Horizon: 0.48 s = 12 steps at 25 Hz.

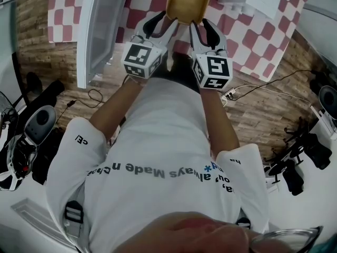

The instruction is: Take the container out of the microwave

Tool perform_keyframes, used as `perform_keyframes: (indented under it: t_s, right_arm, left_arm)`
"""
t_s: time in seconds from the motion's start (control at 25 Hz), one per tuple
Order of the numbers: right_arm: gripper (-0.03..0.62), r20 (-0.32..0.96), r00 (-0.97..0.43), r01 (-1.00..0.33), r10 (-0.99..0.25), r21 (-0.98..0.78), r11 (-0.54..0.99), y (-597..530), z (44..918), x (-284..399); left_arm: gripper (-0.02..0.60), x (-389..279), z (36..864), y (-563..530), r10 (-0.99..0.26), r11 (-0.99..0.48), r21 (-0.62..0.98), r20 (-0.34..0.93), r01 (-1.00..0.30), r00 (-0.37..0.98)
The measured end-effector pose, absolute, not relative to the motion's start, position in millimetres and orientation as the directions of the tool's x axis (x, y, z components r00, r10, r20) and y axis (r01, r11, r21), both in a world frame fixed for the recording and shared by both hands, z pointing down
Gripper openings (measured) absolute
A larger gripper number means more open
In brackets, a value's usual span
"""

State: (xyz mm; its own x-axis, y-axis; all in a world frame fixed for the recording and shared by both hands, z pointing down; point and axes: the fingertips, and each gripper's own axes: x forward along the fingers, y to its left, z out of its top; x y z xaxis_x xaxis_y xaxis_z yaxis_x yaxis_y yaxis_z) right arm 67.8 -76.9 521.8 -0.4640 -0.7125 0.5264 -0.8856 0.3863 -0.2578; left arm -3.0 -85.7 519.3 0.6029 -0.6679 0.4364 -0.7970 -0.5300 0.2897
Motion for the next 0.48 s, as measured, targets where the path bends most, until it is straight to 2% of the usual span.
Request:
perform_keyframes:
  t_s: [0.48]
  right_arm:
    - [0.13,0.545,-0.445,-0.895,-0.711,-0.29,0.338,-51.4,538.7,91.9]
  left_arm:
    - [0.158,19.9,535.6,-60.3,-0.623,-0.56,0.3,0.463,-0.773,0.631]
